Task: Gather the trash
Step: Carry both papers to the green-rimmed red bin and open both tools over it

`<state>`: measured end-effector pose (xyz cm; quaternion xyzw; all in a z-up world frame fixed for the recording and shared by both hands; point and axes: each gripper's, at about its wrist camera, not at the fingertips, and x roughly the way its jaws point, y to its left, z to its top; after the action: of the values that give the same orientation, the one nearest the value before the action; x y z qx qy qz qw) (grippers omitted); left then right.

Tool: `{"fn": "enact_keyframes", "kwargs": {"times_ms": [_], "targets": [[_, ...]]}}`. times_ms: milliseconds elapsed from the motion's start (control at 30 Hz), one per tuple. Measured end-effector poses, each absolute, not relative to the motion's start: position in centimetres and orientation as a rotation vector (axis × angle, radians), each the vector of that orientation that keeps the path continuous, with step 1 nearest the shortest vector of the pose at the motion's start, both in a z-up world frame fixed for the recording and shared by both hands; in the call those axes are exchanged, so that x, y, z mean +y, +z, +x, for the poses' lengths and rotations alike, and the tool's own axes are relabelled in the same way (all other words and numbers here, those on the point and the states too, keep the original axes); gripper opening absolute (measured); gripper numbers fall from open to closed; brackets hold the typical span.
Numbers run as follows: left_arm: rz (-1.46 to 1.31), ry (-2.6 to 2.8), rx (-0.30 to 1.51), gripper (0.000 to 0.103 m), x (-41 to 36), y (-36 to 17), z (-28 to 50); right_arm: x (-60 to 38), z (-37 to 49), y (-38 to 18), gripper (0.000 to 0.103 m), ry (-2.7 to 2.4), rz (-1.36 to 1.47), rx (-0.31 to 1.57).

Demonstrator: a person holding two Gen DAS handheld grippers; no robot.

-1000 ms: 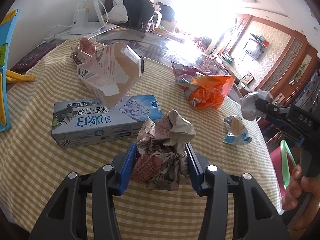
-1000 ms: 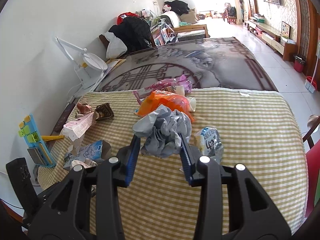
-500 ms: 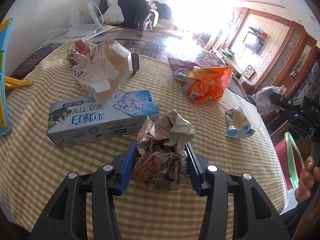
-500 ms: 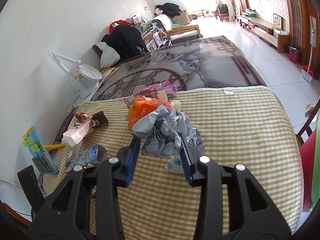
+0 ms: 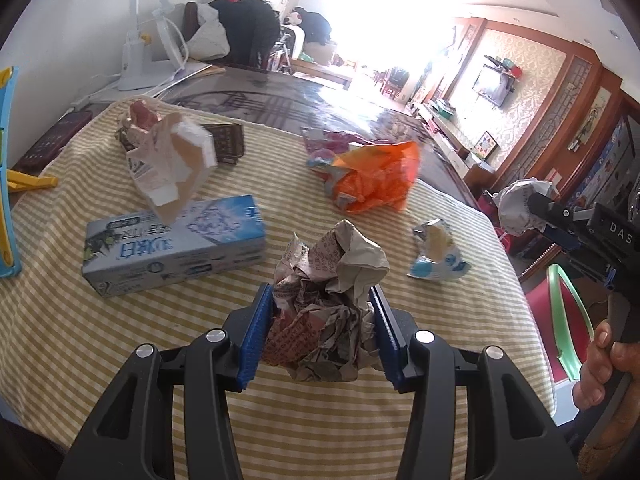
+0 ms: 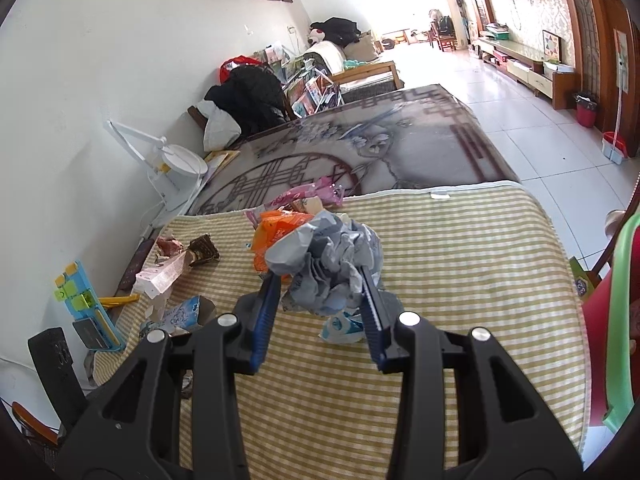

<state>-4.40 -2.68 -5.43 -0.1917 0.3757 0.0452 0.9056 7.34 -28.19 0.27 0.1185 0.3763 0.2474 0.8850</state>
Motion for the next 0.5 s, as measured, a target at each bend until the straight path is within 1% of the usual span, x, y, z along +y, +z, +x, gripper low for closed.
{"fn": "enact_keyframes", "kwargs": {"times_ms": [500], "targets": [[-0.34,-0.006,0.783,0.046,-8.8,-3.8,-3.7,-35.3,6.0,0.8,0.038,0.453,0.317,0.742]]}}
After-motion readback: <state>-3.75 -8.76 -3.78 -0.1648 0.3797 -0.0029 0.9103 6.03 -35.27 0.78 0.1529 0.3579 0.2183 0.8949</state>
